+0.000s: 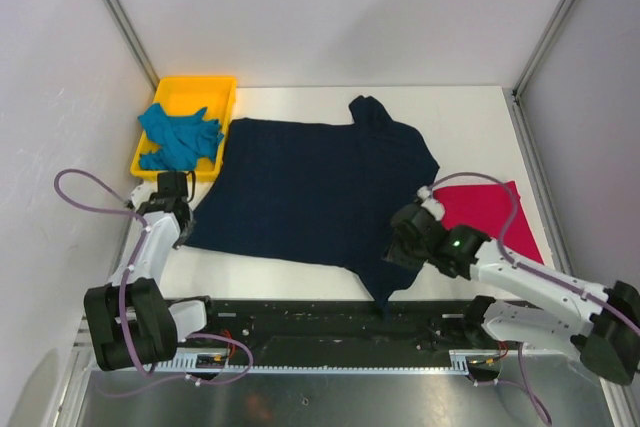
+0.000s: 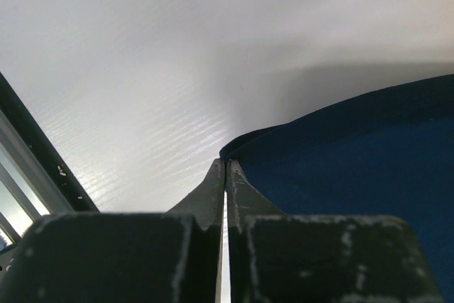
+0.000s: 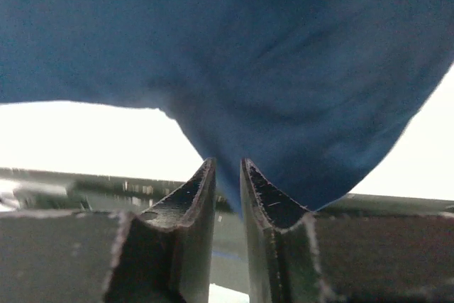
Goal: Fold and stack the t-shirts
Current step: Flatten out the tshirt
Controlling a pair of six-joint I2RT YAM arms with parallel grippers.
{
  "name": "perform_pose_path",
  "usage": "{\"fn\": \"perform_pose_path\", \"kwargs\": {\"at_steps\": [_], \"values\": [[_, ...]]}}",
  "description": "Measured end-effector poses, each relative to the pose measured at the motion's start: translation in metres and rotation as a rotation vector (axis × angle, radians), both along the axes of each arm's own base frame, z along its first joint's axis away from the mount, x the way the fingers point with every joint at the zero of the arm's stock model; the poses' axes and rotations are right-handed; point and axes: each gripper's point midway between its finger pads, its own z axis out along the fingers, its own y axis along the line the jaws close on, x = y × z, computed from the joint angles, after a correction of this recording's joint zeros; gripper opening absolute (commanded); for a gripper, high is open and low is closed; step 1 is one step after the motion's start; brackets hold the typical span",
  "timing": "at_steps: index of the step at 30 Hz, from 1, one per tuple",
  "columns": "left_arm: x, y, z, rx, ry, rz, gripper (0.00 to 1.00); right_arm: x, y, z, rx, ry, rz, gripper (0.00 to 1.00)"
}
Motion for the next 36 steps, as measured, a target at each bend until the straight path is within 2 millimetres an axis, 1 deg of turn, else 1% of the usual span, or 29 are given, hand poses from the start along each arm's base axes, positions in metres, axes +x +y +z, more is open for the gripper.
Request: {"fn": "perform_pose_path", "kwargs": {"at_steps": [3, 4, 7, 10, 14, 17, 24, 28, 32, 36], "values": [[0.001, 0.002, 0.0, 0.002, 0.004, 0.004, 0.0, 0.029, -0.039, 0.01, -0.027, -0.053, -0.159, 0.28], [0.0, 0.002, 0.0, 0.003, 0.01, 0.001, 0.0, 0.041, -0.056, 0.014, -0.036, -0.074, -0.227, 0.29], [0.0, 0.003, -0.002, 0.003, 0.025, -0.003, 0.0, 0.064, -0.095, 0.018, -0.077, -0.11, -0.37, 0.29], [0.0, 0.004, -0.002, 0.003, 0.028, -0.002, 0.0, 0.08, -0.123, 0.011, -0.122, -0.101, -0.459, 0.28], [0.0, 0.005, -0.002, 0.005, 0.029, -0.002, 0.0, 0.097, -0.149, -0.008, -0.162, -0.061, -0.534, 0.28], [-0.001, 0.005, -0.002, 0.006, 0.03, -0.001, 0.0, 0.103, -0.155, -0.021, -0.169, -0.033, -0.537, 0.27], [-0.001, 0.005, -0.002, 0.005, 0.03, -0.001, 0.0, 0.123, -0.143, -0.04, -0.146, -0.014, -0.492, 0.27], [-0.001, 0.005, -0.002, 0.005, 0.032, -0.001, 0.0, 0.13, -0.138, -0.052, -0.14, 0.004, -0.473, 0.26], [-0.001, 0.005, -0.003, 0.004, 0.034, 0.0, 0.0, 0.129, -0.138, -0.062, -0.153, 0.027, -0.472, 0.26], [-0.001, 0.005, -0.003, 0.004, 0.035, 0.001, 0.0, 0.119, -0.142, -0.073, -0.17, 0.055, -0.473, 0.25]]}}
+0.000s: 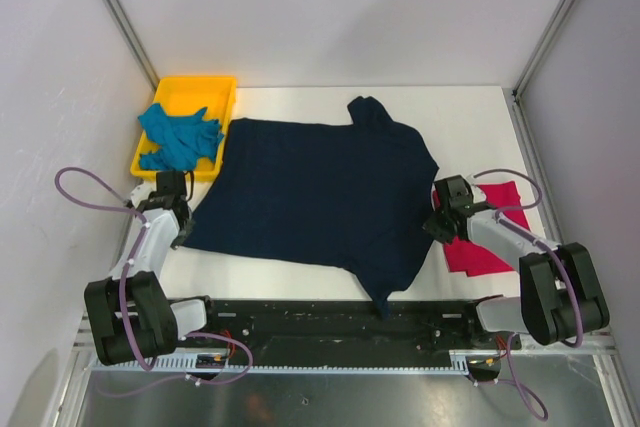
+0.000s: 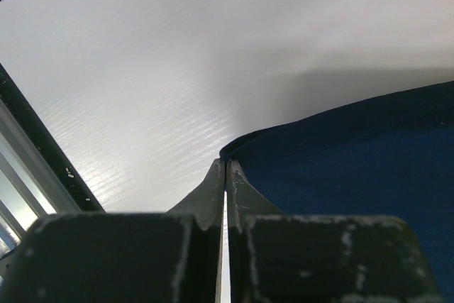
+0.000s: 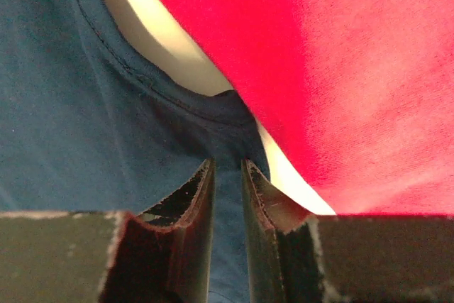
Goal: Fold and stack the t-shirts
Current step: Flatten out the tshirt
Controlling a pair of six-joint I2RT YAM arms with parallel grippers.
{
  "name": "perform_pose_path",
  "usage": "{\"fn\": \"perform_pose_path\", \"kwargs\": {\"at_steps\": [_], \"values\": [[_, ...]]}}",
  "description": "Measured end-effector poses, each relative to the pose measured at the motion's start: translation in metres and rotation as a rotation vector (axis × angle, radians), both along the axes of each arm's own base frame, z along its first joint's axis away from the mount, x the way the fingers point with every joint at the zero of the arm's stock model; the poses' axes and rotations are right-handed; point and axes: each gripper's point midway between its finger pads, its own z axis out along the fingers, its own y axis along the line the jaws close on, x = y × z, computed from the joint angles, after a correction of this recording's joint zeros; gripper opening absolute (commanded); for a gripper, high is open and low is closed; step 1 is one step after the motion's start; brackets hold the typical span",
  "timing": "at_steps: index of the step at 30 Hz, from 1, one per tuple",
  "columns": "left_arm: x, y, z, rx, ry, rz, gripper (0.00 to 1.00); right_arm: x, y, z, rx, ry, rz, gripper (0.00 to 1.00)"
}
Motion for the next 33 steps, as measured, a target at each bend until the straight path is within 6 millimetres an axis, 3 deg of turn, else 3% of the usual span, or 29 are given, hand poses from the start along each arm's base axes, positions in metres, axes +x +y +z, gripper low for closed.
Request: {"fn": "perform_pose_path", "kwargs": {"at_steps": [9, 15, 21, 23, 27, 30, 33], "values": [[0.0, 0.0, 0.0, 0.0, 0.001, 0.001, 0.0, -0.013, -0.008, -0.003, 0.014, -0.016, -0.035, 0.25], [-0.001, 0.001, 0.0, 0.0, 0.001, 0.005, 0.0, -0.032, -0.013, -0.003, 0.021, -0.017, -0.046, 0.27], [-0.001, 0.002, 0.0, -0.001, 0.002, 0.009, 0.0, -0.047, -0.015, 0.007, 0.019, -0.02, -0.025, 0.41], [-0.001, 0.002, 0.0, -0.001, 0.001, 0.009, 0.0, -0.049, -0.005, 0.02, 0.016, -0.035, 0.032, 0.44], [-0.001, 0.002, -0.001, -0.005, 0.002, 0.009, 0.0, -0.054, 0.036, 0.061, 0.06, -0.145, 0.201, 0.47], [-0.001, 0.001, -0.002, -0.011, 0.006, 0.008, 0.0, -0.079, 0.067, 0.084, 0.108, -0.208, 0.341, 0.47], [-0.001, 0.0, -0.004, -0.014, 0.013, 0.007, 0.0, -0.119, 0.095, 0.09, 0.14, -0.205, 0.496, 0.48]]}}
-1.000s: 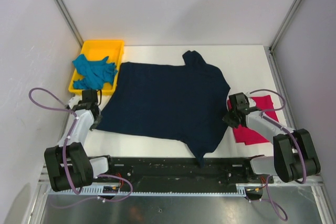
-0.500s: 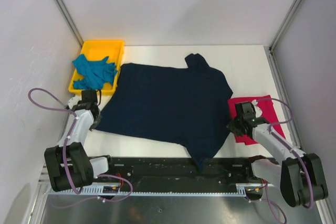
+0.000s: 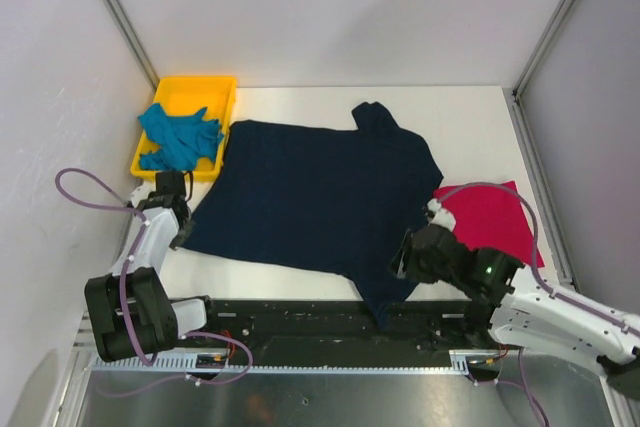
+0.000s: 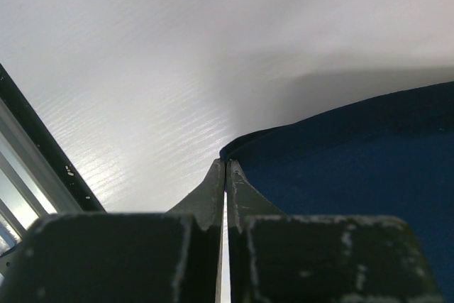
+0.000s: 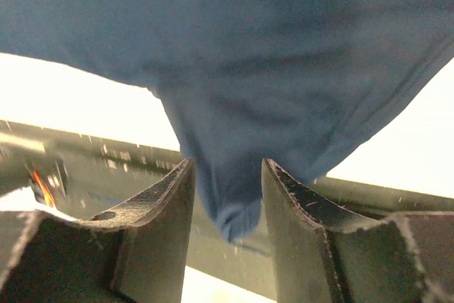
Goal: Fold and stack the t-shirts
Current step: Flatten out the tshirt, then grap the side of the flattened tshirt closest away from the robot with both arms
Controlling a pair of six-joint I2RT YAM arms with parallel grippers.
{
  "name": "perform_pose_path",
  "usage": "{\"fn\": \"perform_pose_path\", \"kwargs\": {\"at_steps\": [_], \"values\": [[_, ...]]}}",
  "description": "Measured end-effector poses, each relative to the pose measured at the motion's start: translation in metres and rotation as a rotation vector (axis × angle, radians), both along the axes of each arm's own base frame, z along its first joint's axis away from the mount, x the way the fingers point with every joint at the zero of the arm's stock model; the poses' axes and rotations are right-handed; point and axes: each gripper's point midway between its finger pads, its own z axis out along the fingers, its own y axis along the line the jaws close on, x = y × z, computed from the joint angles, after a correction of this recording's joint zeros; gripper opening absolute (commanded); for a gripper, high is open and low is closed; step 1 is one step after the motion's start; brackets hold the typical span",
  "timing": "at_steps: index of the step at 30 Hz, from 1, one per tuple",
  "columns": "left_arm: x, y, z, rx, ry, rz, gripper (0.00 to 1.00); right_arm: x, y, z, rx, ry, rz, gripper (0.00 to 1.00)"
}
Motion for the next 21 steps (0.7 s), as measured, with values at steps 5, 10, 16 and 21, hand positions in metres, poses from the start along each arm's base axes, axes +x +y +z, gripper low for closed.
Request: {"fn": "perform_pose_path", "kwargs": {"at_steps": [5, 10, 16, 21], "values": [[0.0, -0.001, -0.002, -0.007, 0.008, -0.002, 0.0, -0.052, 0.021, -0.014, -0.08, 0.028, 0.184, 0.54], [0.0, -0.002, -0.003, -0.012, 0.008, -0.003, 0.0, -0.066, 0.035, -0.033, -0.252, 0.032, 0.284, 0.63], [0.0, -0.003, -0.003, -0.017, 0.008, -0.005, 0.0, -0.062, 0.057, -0.031, -0.349, -0.01, 0.368, 0.65], [0.0, -0.003, -0.004, -0.02, 0.014, -0.006, 0.0, -0.064, 0.065, -0.036, -0.394, -0.027, 0.442, 0.65]]}}
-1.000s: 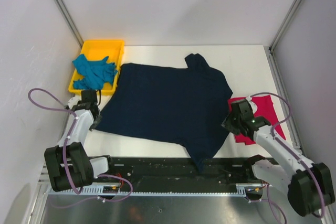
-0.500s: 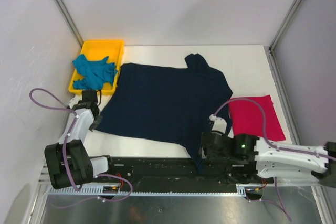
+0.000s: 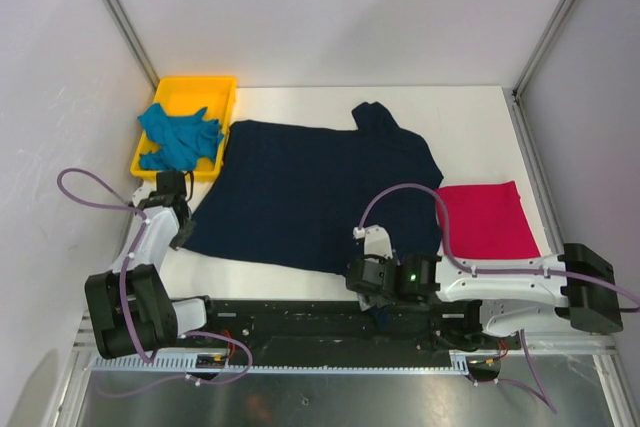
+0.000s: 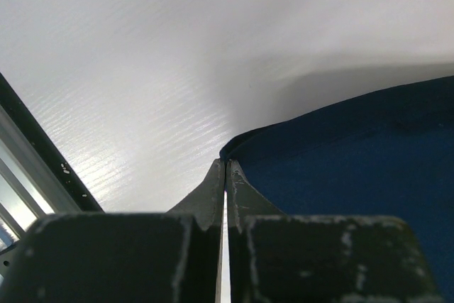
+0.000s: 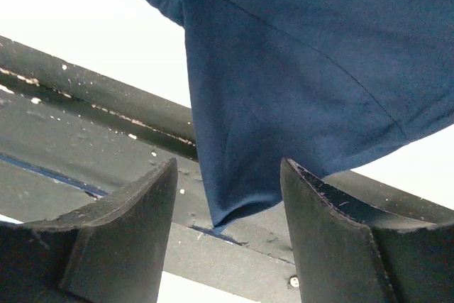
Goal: Fold and stack the t-shirts
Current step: Grap the side of the flattened tshirt closest away from the robot with both arms
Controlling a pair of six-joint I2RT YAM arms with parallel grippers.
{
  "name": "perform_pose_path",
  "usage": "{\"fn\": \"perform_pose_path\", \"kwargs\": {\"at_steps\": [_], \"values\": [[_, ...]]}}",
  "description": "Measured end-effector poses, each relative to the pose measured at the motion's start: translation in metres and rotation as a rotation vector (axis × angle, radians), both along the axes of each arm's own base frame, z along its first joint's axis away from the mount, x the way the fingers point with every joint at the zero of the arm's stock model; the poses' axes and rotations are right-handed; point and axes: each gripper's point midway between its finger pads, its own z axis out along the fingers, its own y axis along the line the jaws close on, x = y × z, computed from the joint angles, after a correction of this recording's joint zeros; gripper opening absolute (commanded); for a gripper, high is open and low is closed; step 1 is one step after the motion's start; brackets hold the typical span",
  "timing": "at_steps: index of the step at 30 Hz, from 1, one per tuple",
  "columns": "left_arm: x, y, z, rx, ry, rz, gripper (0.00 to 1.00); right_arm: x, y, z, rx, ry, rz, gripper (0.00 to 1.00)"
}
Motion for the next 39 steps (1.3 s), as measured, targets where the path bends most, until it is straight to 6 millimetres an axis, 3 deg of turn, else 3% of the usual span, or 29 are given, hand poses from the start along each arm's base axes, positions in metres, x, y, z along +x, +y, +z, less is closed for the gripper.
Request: {"fn": "perform_pose_path", "kwargs": {"at_steps": [6, 8, 14, 17, 22, 26, 29, 39], "values": [[0.0, -0.001, -0.001, -0.005, 0.002, -0.001, 0.0, -0.01, 0.006, -0.014, -0.064, 0.02, 0.087, 0.63], [0.0, -0.001, -0.002, -0.009, 0.004, -0.002, 0.0, -0.014, 0.008, -0.019, -0.082, 0.031, 0.114, 0.58], [0.0, -0.002, -0.004, -0.016, 0.01, -0.003, 0.0, -0.021, 0.007, -0.028, -0.124, 0.057, 0.161, 0.18], [0.0, -0.003, -0.005, -0.021, 0.017, -0.005, 0.0, -0.015, 0.001, -0.029, -0.141, 0.065, 0.142, 0.07], [0.007, -0.004, 0.0, -0.03, 0.004, -0.012, 0.0, 0.016, -0.012, -0.009, -0.088, 0.058, 0.036, 0.03], [0.023, -0.004, 0.014, -0.027, -0.032, -0.041, 0.0, 0.057, -0.021, 0.028, 0.047, 0.021, -0.082, 0.02], [0.037, -0.005, 0.024, -0.022, -0.051, -0.074, 0.0, 0.086, -0.03, 0.042, 0.112, 0.006, -0.163, 0.02], [0.084, -0.02, 0.017, -0.085, -0.023, -0.208, 0.0, 0.158, -0.052, 0.018, 0.145, 0.086, -0.353, 0.0]]}}
